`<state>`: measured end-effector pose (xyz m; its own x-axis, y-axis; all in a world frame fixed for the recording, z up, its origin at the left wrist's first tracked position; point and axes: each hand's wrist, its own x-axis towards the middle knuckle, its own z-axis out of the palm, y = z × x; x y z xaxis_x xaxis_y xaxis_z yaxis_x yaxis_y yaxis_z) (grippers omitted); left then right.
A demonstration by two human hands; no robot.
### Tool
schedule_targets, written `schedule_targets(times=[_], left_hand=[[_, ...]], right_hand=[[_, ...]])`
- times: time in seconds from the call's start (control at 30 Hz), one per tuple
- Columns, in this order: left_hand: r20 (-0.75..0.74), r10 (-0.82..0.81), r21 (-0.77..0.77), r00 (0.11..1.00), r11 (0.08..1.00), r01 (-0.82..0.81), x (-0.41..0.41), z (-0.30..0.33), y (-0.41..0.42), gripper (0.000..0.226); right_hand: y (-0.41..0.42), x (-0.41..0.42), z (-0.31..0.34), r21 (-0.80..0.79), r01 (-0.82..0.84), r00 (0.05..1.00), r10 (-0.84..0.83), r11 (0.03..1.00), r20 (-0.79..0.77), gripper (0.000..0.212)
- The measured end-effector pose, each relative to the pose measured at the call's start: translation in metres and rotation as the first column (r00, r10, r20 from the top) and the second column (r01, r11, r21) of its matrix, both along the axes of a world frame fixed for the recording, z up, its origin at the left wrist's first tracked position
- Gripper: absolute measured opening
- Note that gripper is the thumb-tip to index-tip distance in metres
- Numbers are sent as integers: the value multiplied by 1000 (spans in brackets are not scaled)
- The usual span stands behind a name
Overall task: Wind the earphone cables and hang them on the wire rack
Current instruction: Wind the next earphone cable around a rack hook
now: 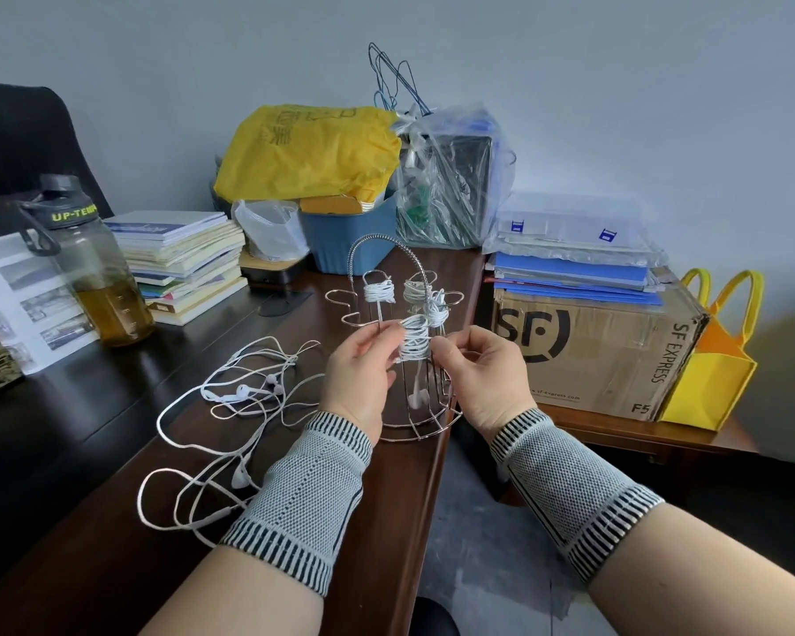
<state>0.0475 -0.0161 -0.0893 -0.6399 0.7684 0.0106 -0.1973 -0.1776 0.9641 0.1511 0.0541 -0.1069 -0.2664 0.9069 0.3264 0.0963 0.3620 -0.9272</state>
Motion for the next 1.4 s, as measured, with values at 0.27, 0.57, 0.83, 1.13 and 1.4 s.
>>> schedule_targets(times=[0.27, 0.57, 0.83, 1.13, 1.4], left_hand=[[86, 38, -21, 996, 999, -36, -1, 9, 1, 19], [25, -24, -9, 999, 1000, 24, -7, 8, -3, 24], [-180, -117, 44, 977, 991, 127, -11, 0, -2, 20], [-224, -40, 57, 974, 997, 54, -13, -8, 2, 18], [-173, -44, 72, 984, 996, 58, -11, -6, 1, 14]], right_hand=[[1, -1, -3, 123, 45, 996, -54, 991, 67, 18], [4, 1, 11, 72, 45, 998, -47, 996, 36, 20], [3, 5, 21, 13, 88, 988, -89, 996, 125, 28], [18, 40, 58, 76, -66, 946, 38, 995, 323, 11], [2, 21, 81, 750, -162, 868, -269, 642, 417, 10]])
